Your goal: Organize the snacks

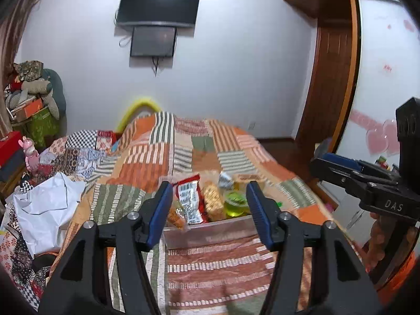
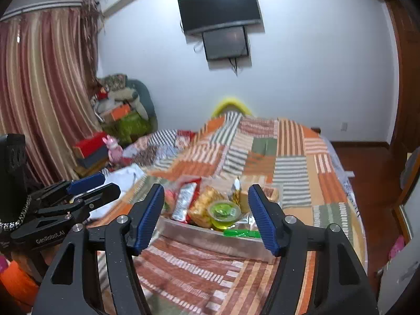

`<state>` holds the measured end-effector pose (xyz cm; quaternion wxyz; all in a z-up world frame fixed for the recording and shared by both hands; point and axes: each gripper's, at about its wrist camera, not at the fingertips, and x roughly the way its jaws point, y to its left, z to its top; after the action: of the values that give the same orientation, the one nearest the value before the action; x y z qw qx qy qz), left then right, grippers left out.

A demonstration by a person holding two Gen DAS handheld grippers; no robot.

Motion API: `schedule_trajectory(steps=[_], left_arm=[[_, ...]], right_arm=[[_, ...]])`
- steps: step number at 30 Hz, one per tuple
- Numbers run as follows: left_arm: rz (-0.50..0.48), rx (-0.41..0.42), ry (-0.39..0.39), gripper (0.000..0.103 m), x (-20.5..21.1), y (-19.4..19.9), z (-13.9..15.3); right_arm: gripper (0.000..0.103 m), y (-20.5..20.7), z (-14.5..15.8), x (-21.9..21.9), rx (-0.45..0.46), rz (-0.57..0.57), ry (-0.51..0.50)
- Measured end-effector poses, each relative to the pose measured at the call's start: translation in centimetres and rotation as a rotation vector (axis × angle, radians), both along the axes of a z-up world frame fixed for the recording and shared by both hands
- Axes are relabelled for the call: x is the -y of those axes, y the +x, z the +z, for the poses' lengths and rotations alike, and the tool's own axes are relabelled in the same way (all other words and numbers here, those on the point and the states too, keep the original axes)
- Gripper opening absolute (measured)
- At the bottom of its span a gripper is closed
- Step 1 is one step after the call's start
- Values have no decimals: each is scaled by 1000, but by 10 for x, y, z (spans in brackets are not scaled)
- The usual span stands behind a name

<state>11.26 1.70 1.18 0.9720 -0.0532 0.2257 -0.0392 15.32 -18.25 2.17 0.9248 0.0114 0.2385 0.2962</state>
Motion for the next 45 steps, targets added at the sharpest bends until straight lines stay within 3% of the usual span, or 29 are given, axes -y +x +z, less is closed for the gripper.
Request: schedule_trajectory(steps=[4, 6, 14, 16, 21, 45], left_arm=[[12, 69, 9, 66, 2, -25, 15], [15, 99, 6, 71, 4, -37, 21], [42, 188, 29, 100, 13, -69, 33], [46, 195, 29, 101, 14, -73, 33], [59, 200, 43, 102, 15, -74, 32], [77, 186, 46, 103, 15, -72, 23]], right_arm=[[68, -24, 13, 5, 64, -7, 19], [74, -35, 17, 7, 91, -13, 27], [85, -54, 21, 7, 152, -38, 35], [86, -53, 20, 7, 153, -40, 30], [103, -57, 19, 11, 162, -68, 48], [103, -64, 17, 18, 176, -86, 39]])
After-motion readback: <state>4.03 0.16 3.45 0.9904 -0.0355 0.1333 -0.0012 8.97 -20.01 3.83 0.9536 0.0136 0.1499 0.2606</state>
